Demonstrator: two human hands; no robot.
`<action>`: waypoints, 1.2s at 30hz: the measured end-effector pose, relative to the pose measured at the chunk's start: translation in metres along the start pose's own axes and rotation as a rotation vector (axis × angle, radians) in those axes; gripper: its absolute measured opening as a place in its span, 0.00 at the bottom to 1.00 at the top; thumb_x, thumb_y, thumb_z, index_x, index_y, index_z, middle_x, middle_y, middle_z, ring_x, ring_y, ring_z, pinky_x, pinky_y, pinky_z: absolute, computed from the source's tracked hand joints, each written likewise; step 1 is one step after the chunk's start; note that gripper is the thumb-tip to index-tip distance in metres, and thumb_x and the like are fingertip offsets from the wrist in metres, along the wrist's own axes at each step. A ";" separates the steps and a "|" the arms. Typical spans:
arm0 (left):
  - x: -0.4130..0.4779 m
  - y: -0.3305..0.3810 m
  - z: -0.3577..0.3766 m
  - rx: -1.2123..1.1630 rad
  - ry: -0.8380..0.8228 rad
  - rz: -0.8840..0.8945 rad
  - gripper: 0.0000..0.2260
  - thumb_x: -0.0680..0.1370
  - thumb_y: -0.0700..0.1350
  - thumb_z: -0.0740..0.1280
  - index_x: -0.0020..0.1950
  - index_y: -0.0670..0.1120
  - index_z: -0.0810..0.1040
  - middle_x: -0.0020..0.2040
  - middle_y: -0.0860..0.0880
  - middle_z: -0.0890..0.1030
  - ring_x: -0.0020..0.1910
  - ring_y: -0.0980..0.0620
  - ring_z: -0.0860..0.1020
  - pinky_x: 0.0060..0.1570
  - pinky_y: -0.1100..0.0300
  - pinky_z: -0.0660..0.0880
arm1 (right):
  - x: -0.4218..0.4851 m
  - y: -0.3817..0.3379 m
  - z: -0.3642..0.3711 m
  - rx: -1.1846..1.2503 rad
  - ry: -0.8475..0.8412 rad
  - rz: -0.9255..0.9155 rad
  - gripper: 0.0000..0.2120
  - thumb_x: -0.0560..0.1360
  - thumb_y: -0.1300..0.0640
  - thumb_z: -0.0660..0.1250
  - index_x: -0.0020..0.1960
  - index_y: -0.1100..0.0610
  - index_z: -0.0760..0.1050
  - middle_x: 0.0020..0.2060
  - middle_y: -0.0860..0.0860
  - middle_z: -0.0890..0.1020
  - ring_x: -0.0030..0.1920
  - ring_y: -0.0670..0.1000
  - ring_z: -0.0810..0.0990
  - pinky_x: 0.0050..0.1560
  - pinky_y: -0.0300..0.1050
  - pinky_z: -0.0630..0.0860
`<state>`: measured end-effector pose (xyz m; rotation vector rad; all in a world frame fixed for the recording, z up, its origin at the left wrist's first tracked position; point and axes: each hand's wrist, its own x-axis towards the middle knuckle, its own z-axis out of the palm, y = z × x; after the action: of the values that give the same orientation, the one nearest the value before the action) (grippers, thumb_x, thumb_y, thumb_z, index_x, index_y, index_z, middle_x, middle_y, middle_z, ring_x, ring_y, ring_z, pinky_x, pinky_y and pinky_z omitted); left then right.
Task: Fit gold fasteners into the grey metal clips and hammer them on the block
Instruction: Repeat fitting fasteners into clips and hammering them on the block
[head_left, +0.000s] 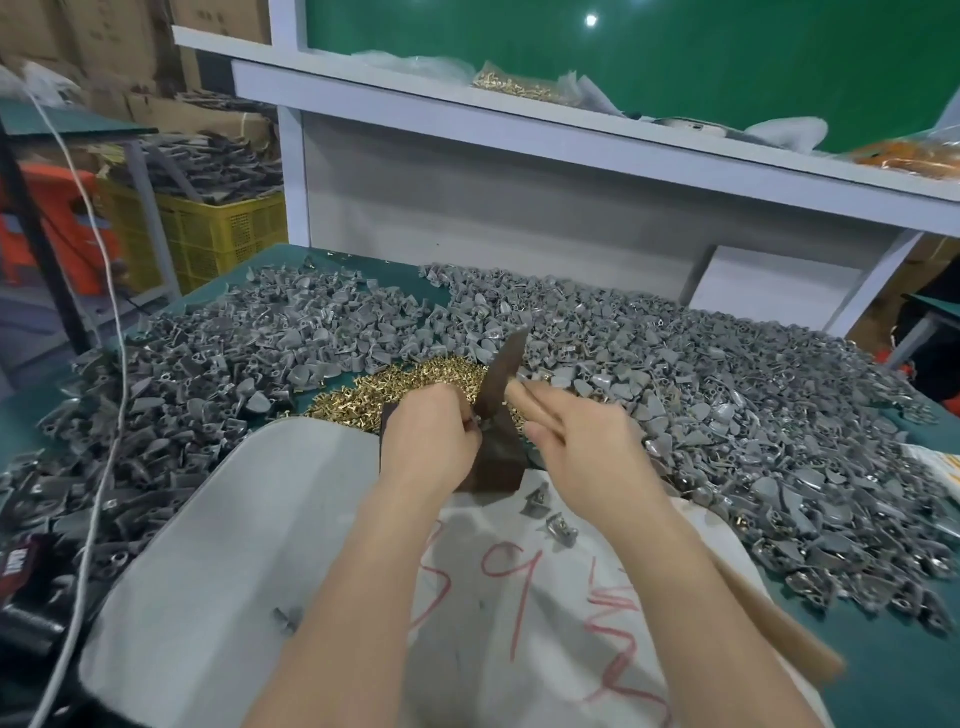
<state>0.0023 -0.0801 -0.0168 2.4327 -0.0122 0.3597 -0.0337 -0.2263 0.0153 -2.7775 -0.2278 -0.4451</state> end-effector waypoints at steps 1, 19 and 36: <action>0.000 0.000 0.000 -0.001 0.003 0.004 0.04 0.73 0.41 0.67 0.44 0.45 0.82 0.42 0.46 0.82 0.43 0.44 0.79 0.41 0.56 0.76 | 0.000 0.000 0.000 -0.016 -0.011 0.019 0.19 0.79 0.50 0.61 0.69 0.41 0.67 0.56 0.48 0.82 0.49 0.52 0.81 0.51 0.47 0.78; 0.000 0.000 0.002 0.001 0.004 0.006 0.02 0.73 0.41 0.68 0.42 0.46 0.81 0.41 0.46 0.82 0.42 0.45 0.78 0.39 0.59 0.72 | -0.002 -0.004 0.004 0.026 -0.030 0.065 0.19 0.79 0.50 0.60 0.69 0.39 0.66 0.54 0.48 0.81 0.49 0.53 0.80 0.52 0.48 0.78; 0.000 0.001 0.002 -0.017 -0.014 -0.012 0.03 0.74 0.42 0.68 0.44 0.45 0.81 0.42 0.45 0.81 0.43 0.43 0.79 0.43 0.55 0.76 | -0.002 -0.006 0.003 0.162 0.188 -0.019 0.19 0.80 0.52 0.59 0.71 0.44 0.67 0.52 0.46 0.82 0.45 0.48 0.81 0.50 0.42 0.77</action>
<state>0.0027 -0.0817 -0.0174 2.4177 -0.0068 0.3356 -0.0362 -0.2203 0.0138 -2.5586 -0.2343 -0.6578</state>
